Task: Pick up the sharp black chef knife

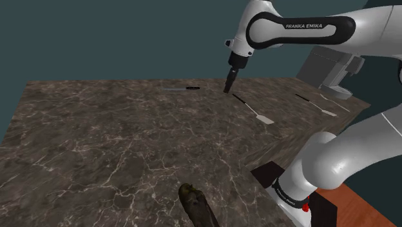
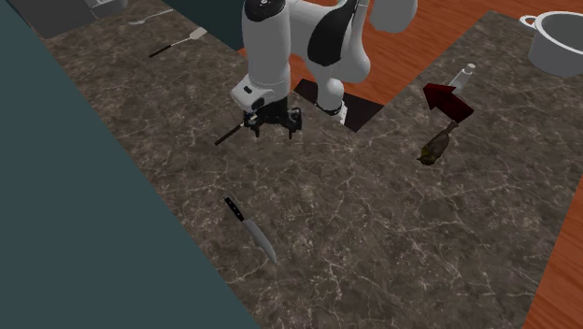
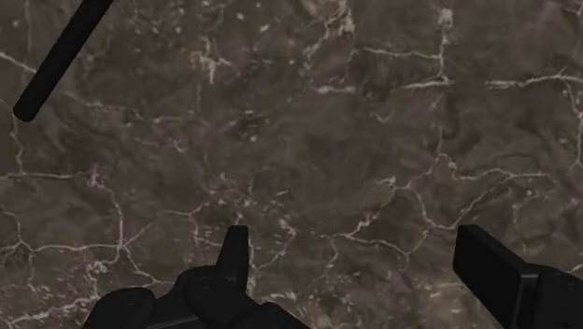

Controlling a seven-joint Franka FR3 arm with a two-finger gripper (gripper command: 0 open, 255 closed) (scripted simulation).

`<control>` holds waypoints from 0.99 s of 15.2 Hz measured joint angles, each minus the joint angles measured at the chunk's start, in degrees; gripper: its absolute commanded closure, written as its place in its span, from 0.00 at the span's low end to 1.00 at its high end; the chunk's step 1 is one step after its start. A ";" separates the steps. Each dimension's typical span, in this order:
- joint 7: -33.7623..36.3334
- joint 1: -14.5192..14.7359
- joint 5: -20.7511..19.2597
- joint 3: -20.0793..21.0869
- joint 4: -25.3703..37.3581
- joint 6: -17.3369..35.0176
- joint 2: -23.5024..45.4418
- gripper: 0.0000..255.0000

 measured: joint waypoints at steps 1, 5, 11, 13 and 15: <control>-2.12 0.42 -0.14 -0.29 1.59 0.26 1.77 0.00; -11.09 1.76 -0.23 -1.55 8.90 3.35 11.58 0.00; -23.13 3.23 0.24 -1.40 19.46 6.13 24.05 0.00; -26.96 3.51 0.42 -0.97 24.11 6.08 28.36 0.00; -30.41 3.85 0.46 -0.29 28.42 6.31 32.58 0.00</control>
